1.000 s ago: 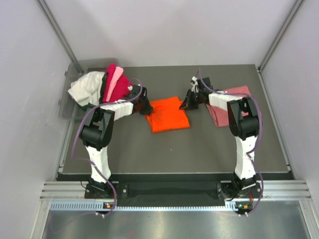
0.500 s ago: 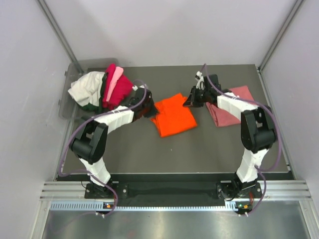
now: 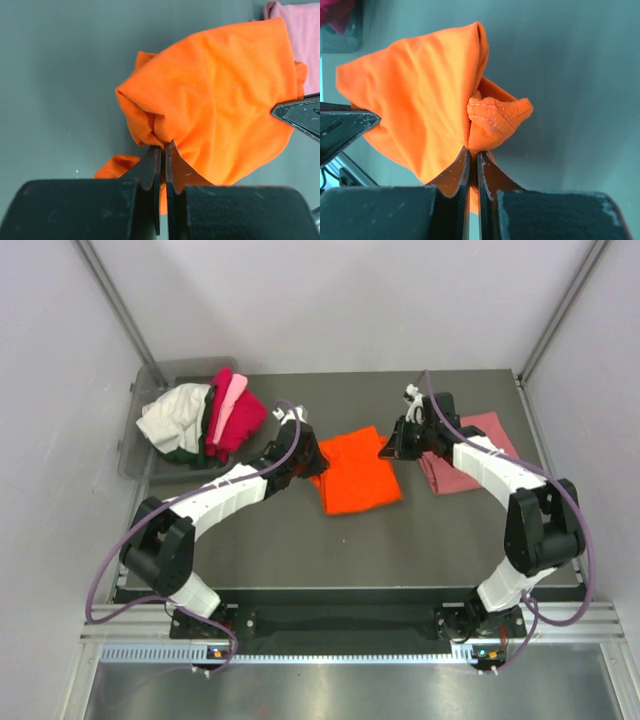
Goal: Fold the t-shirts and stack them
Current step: Neatly place the folded tshirt to the corner
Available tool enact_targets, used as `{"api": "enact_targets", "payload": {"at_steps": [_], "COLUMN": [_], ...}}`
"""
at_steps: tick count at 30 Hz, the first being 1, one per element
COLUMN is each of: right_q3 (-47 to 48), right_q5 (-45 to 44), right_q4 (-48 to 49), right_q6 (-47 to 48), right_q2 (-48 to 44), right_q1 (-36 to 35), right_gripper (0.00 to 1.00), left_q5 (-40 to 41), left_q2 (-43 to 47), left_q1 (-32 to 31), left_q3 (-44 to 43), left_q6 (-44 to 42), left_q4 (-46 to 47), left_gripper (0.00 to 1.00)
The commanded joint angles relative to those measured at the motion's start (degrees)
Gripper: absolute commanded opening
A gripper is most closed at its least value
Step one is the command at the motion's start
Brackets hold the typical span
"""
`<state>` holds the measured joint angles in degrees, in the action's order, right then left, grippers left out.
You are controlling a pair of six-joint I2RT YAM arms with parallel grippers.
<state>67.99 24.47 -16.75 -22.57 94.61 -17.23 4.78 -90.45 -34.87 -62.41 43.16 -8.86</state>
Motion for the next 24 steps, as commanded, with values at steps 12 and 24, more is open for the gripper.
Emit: {"api": "enact_targets", "payload": {"at_steps": [12,24], "right_q3": [-3.6,-5.4], "right_q5": [-2.9,-9.4], "right_q4": [-6.1,-7.3], "right_q6": [3.5,5.2], "right_q2": [-16.4,-22.1], "right_q1": [9.7,22.7], "right_gripper": [0.00,0.00], "left_q5": [5.3,5.2], "left_q2": [1.8,-16.7], "left_q1": [-9.3,-16.1], "left_q3": [-4.7,-20.6], "left_q6": [3.4,5.0], "left_q4": [3.7,8.4], "left_gripper": [0.00,0.00]}}
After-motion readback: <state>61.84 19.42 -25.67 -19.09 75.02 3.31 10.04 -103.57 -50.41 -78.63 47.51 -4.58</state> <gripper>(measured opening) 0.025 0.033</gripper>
